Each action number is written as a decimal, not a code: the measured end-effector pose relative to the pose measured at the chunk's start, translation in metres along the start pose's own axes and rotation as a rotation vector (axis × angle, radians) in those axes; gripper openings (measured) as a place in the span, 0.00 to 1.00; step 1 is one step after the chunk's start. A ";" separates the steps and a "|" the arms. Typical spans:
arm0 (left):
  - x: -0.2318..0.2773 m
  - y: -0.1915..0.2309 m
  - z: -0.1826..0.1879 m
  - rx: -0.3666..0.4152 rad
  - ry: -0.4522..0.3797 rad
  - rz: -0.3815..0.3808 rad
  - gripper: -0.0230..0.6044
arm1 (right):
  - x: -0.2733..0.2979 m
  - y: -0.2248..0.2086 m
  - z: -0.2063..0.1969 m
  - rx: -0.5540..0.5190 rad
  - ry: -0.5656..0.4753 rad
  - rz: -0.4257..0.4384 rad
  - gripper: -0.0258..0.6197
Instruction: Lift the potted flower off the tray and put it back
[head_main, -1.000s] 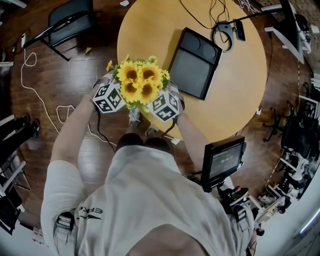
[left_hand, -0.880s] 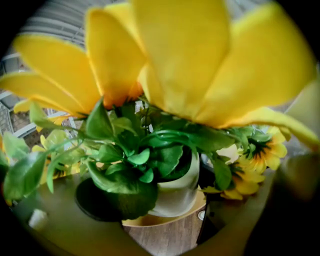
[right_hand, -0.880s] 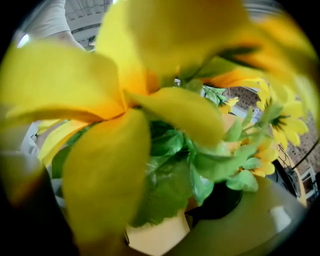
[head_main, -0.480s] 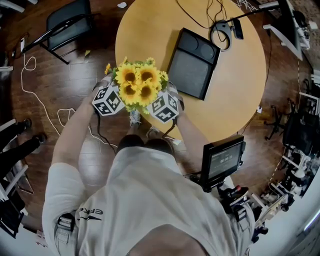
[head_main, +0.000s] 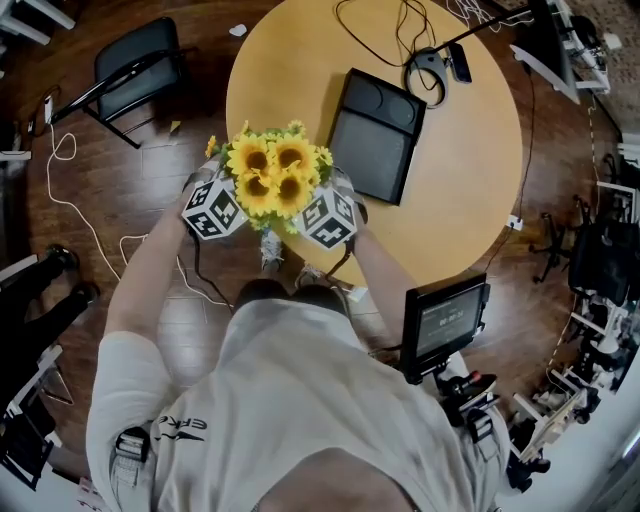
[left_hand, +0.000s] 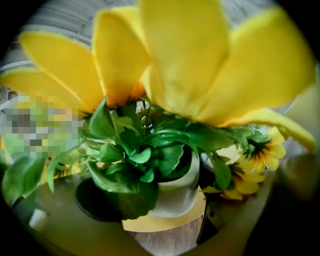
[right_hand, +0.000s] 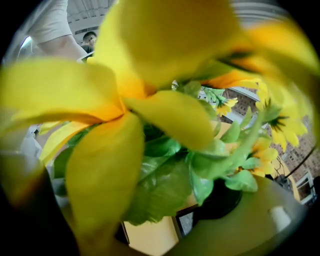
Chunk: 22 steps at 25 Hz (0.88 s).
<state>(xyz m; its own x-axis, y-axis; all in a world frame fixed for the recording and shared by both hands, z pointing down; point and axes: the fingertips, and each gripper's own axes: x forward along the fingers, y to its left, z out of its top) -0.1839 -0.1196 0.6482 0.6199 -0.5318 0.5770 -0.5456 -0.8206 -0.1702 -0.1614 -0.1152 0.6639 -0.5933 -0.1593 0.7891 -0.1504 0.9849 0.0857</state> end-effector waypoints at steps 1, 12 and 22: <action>-0.004 0.003 0.005 0.009 -0.004 0.005 0.80 | -0.005 -0.002 0.005 -0.005 -0.008 -0.008 0.70; -0.034 0.020 0.090 0.130 -0.058 0.037 0.80 | -0.083 -0.029 0.045 -0.030 -0.082 -0.132 0.69; -0.003 0.021 0.174 0.270 -0.107 0.005 0.80 | -0.154 -0.076 0.026 0.007 -0.113 -0.271 0.69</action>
<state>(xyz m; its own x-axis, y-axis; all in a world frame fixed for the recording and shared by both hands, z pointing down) -0.0991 -0.1715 0.5035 0.6817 -0.5430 0.4903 -0.3879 -0.8365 -0.3871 -0.0788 -0.1676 0.5198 -0.6150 -0.4238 0.6649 -0.3210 0.9048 0.2798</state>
